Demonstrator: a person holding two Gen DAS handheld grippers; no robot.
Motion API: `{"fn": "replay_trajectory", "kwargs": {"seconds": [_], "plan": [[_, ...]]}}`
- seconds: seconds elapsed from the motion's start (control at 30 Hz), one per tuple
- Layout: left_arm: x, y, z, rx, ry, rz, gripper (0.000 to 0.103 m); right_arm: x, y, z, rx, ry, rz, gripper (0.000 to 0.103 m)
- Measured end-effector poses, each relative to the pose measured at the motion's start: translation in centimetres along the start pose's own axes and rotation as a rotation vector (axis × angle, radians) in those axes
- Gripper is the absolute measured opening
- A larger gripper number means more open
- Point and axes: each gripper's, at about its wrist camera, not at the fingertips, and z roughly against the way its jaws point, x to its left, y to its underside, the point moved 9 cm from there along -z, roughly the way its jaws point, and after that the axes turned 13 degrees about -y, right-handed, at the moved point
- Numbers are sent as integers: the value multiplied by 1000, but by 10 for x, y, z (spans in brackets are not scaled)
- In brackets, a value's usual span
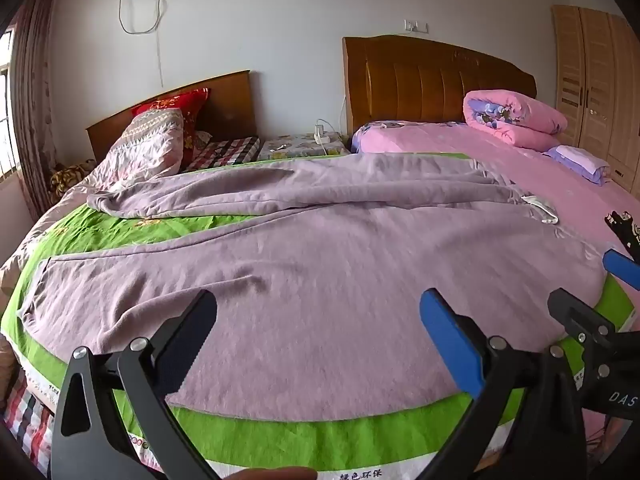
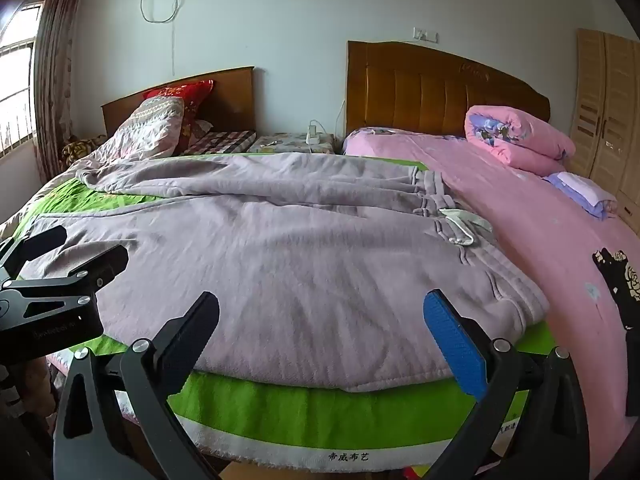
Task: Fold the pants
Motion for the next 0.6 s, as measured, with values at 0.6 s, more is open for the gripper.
{"fn": "replay_trajectory", "kwargs": {"seconds": [0.6], "plan": [[1,10,-3,31,2,-1,102,3,5,0,18,-4,4,99]]}}
